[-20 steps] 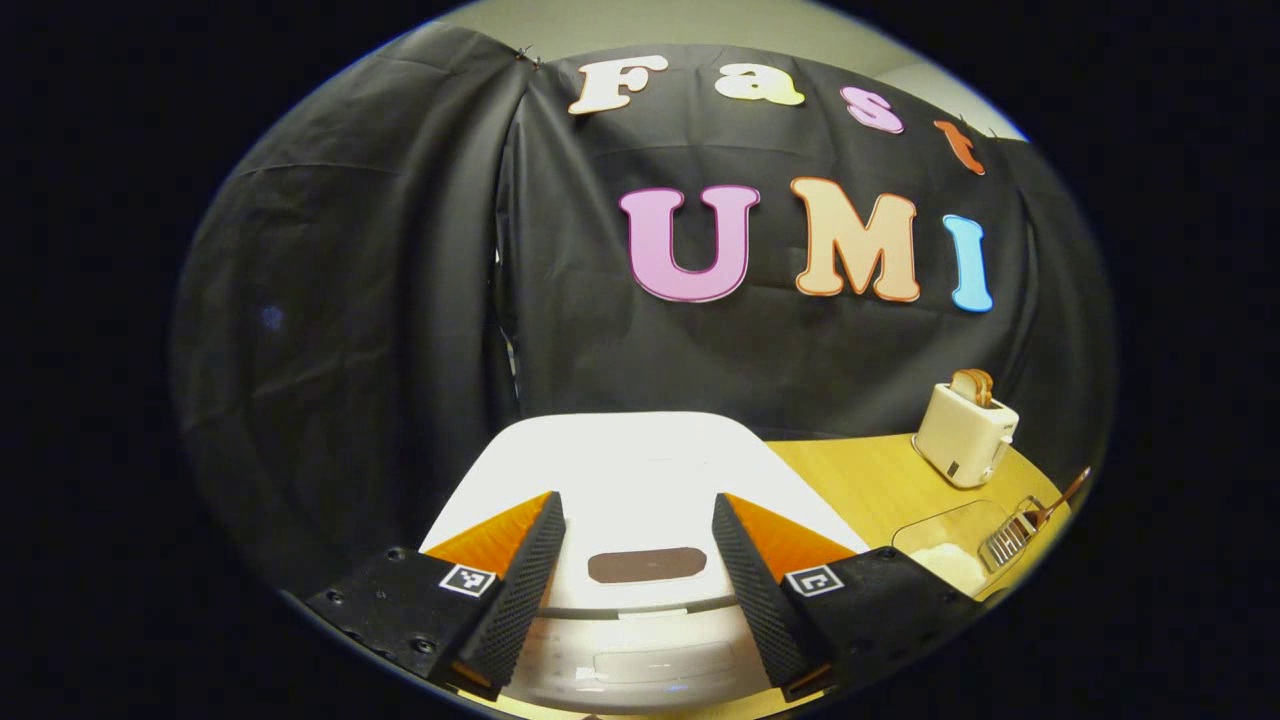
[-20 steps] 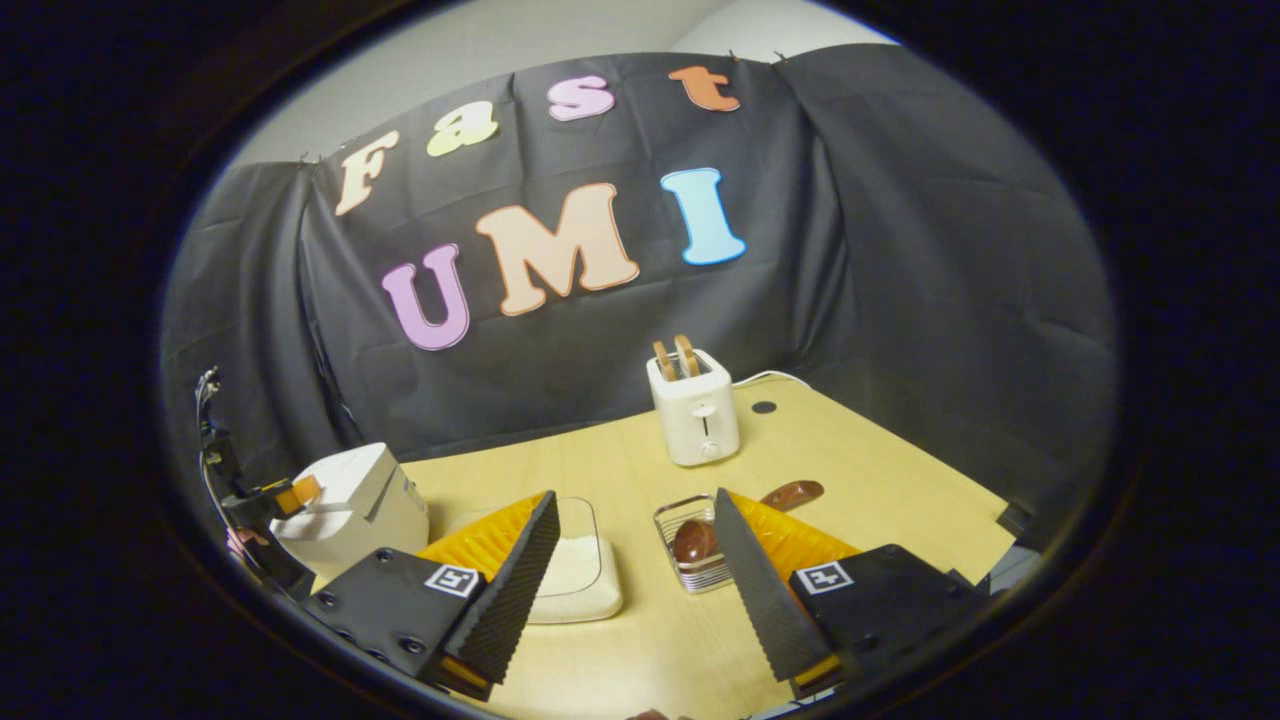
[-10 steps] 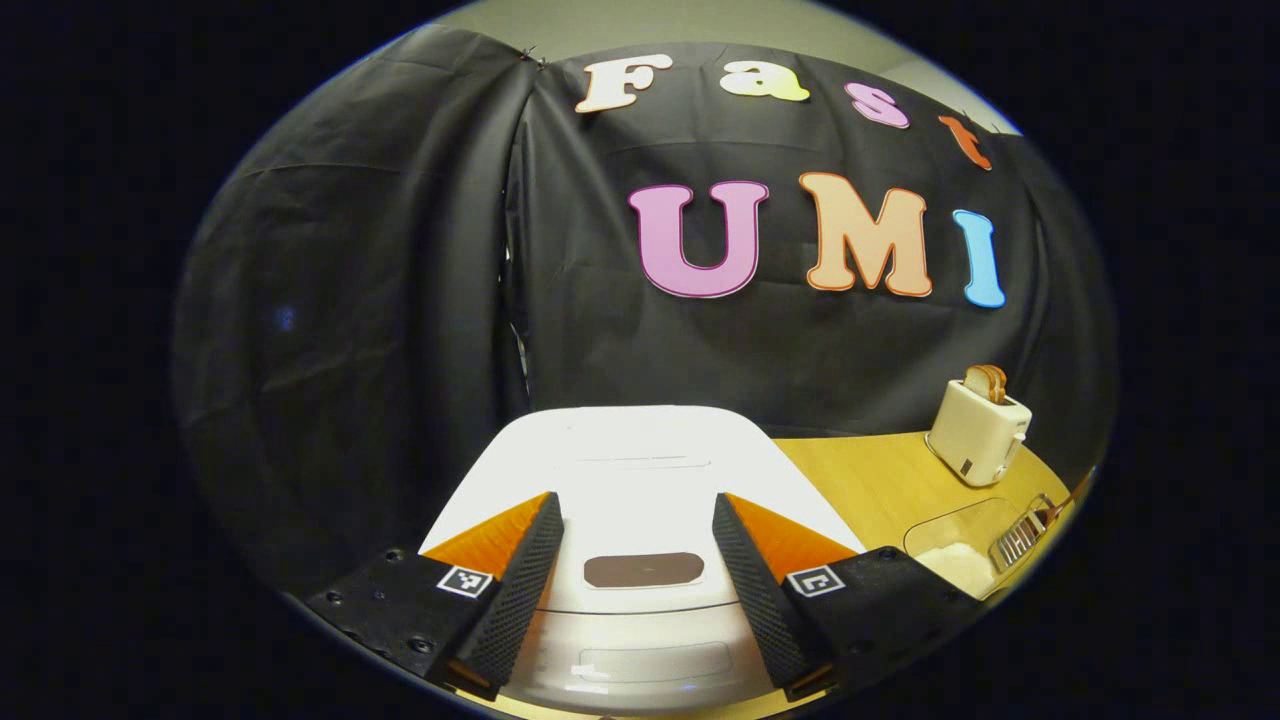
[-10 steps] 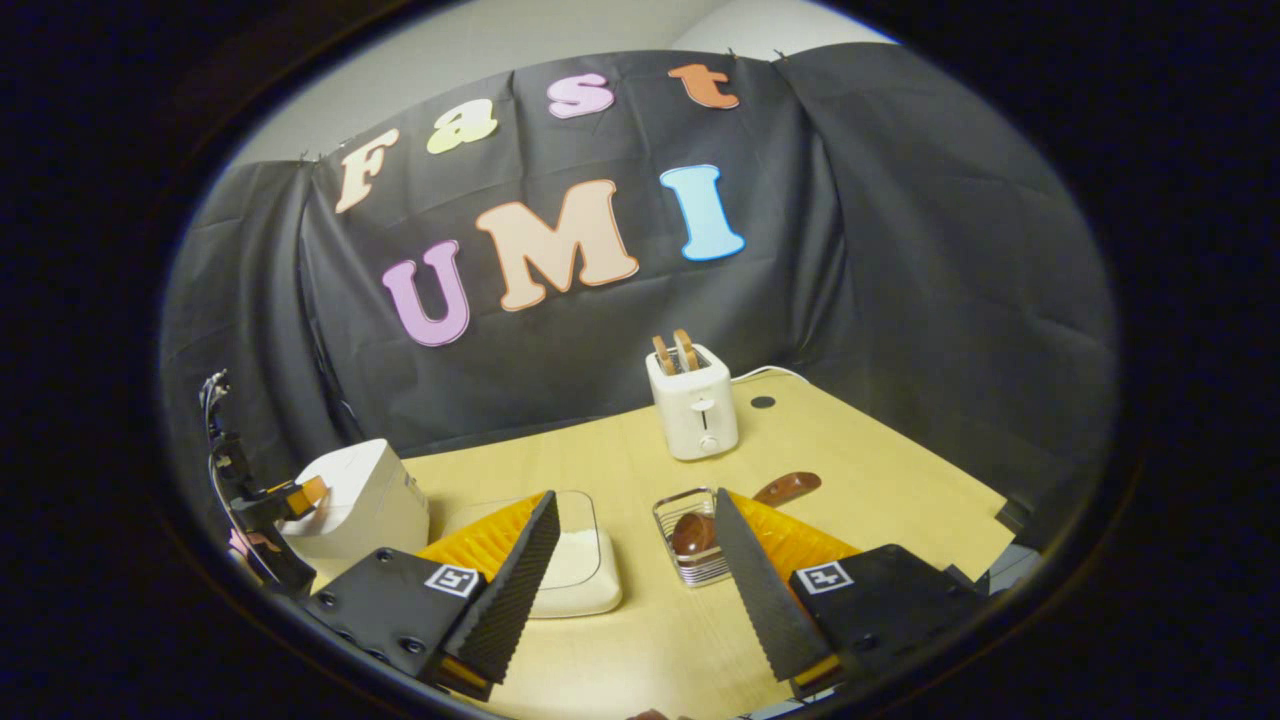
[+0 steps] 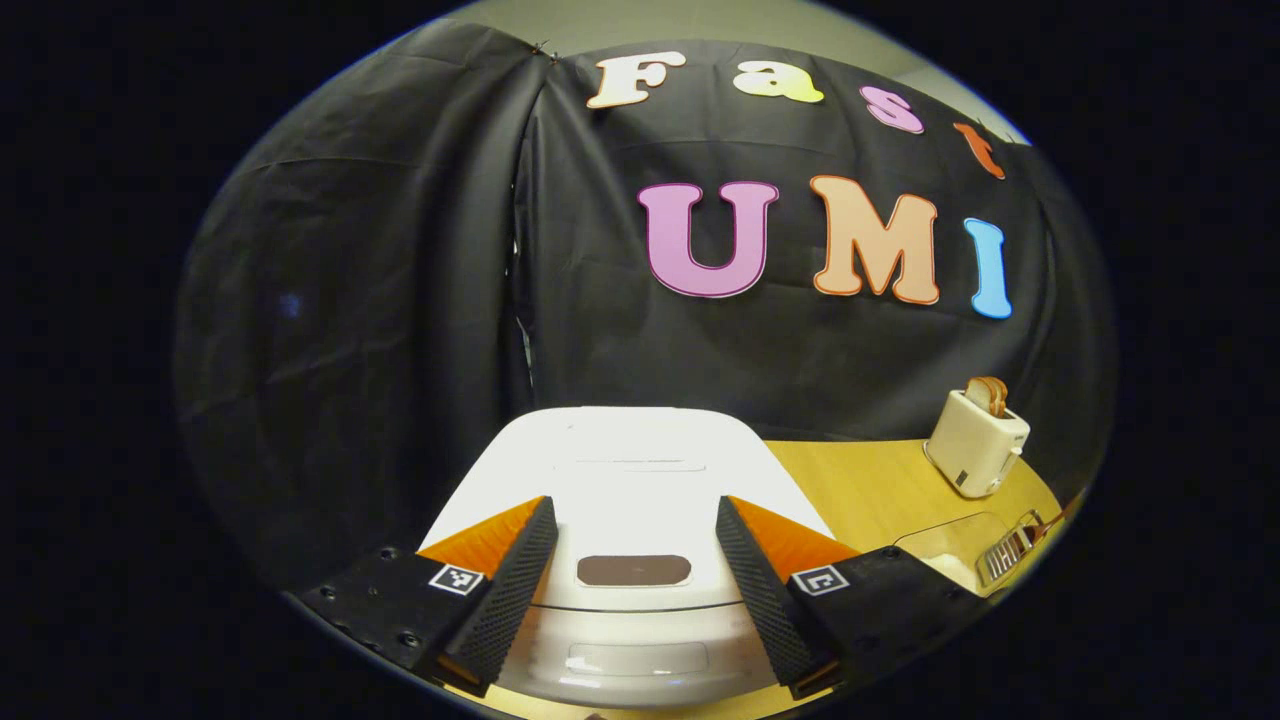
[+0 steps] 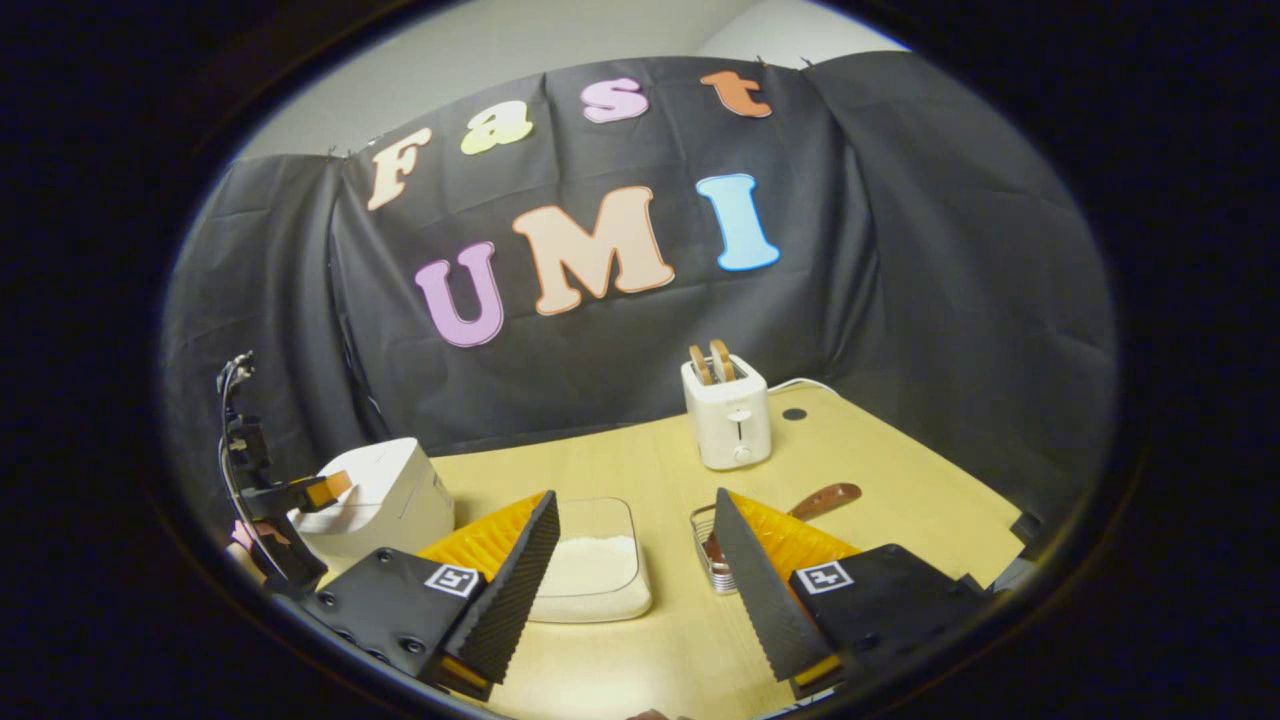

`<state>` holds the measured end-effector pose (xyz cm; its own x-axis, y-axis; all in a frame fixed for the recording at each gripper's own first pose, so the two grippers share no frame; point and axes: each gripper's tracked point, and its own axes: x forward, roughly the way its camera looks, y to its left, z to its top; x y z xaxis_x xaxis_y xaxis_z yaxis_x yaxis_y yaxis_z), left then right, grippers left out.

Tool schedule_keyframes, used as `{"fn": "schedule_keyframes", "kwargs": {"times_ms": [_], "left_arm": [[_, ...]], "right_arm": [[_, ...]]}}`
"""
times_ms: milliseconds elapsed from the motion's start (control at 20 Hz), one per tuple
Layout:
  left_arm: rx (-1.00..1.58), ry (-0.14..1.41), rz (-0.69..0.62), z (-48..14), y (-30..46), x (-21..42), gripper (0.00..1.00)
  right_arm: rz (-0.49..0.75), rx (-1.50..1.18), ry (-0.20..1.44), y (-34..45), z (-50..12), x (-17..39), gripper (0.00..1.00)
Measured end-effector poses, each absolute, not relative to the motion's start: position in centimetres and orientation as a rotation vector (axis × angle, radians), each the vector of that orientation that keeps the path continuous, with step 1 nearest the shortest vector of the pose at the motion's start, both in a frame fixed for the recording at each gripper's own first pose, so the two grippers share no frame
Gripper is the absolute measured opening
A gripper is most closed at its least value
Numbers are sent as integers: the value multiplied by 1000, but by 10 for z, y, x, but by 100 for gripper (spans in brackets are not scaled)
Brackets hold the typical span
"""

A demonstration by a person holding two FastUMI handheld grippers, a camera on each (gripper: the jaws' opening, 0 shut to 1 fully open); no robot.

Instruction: Close the left gripper, press the button to open the rice cooker; take a wooden spoon from the chopstick holder with the right hand, scoop a spoonful of rice and pour it into the rice cooker, then put the wooden spoon back into the chopstick holder.

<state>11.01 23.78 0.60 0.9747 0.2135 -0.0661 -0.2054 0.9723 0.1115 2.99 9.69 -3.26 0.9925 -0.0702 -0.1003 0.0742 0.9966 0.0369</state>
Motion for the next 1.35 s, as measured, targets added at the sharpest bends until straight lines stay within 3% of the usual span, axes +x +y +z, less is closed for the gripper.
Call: {"fn": "schedule_keyframes", "kwargs": {"times_ms": [500,1350], "left_arm": [[62,-8,136,47,180,57,95],[65,18,-21,12,130,28,95]], "right_arm": [[3,21,-21,129,7,31,97],[-57,-15,-77,119,8,-3,97]]}}
